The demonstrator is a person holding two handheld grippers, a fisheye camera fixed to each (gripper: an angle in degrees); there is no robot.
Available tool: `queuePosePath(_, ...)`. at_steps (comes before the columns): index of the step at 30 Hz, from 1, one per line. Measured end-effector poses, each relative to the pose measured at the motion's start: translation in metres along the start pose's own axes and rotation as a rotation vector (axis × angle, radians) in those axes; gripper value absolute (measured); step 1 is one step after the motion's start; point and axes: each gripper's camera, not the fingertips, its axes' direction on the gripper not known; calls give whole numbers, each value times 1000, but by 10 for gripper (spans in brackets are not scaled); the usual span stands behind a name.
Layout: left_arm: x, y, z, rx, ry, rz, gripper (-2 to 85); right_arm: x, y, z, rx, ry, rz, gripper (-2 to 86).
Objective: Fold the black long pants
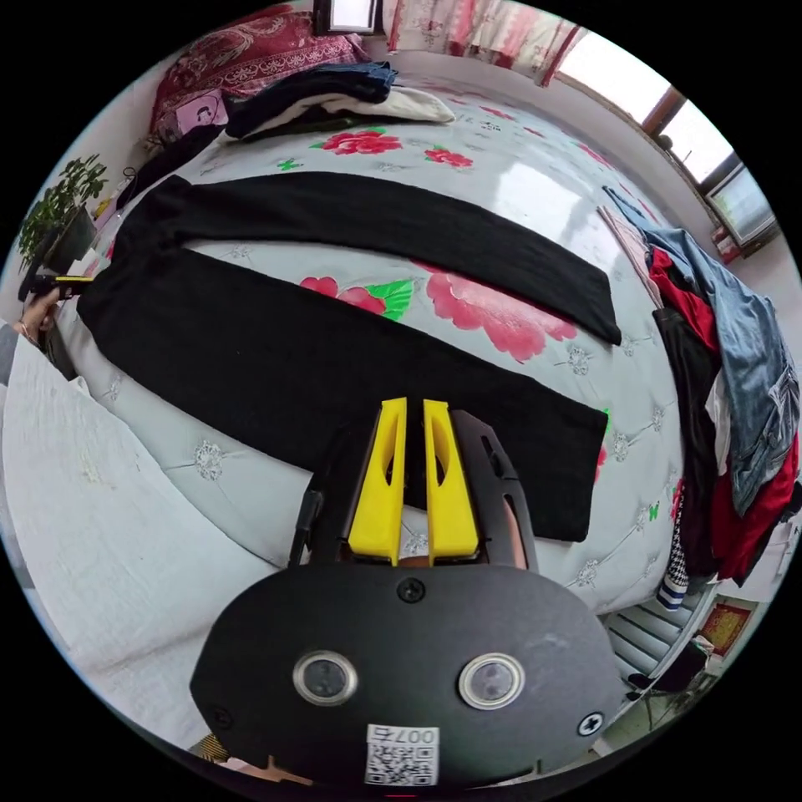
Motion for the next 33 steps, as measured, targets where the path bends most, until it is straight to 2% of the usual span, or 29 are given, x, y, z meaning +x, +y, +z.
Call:
queuePosePath(3,-33,29,3,-34,-103,-58,-8,3,-2,3,-11,-27,31,11)
queuePosePath(5,-58,44,1,-20,-53,-130,-7,8,-6,6,-25,-79,73,8)
queuePosePath(8,-79,56,-12,87,125,-212,7,8,-18,7,-78,-95,91,3)
queuePosePath(12,-26,26,-15,141,289,-92,57,1,-30,6,-50,-88,81,-1)
queuePosePath(14,3,12,-7,106,290,-61,55,-6,-38,19,-113,-81,53,-2)
queuePosePath(15,20,7,0,70,271,-57,38,-8,-38,18,-99,-74,52,-2)
queuePosePath(17,38,8,-5,107,206,-44,12,-13,-36,20,-78,-59,50,-2)
queuePosePath(20,65,12,-10,98,35,124,-5,-17,-30,22,-43,-56,50,-2)
queuePosePath(22,58,14,-1,4,-148,166,-8,-18,-28,22,-33,-63,55,-2)
queuePosePath(25,20,27,15,-80,-235,116,-9,-16,-30,23,-45,-86,61,-3)
queuePosePath(26,-7,34,21,-128,-230,48,-9,-16,-30,24,-52,-93,55,-2)
queuePosePath(28,-47,50,14,-107,-163,-77,-8,-15,-32,24,-67,-108,43,-2)
queuePosePath(31,-101,70,-17,62,40,-266,-3,-9,-45,16,-124,-109,51,-2)
queuePosePath(33,-120,57,-32,161,146,-300,17,-6,-54,-1,-25,-101,54,-2)
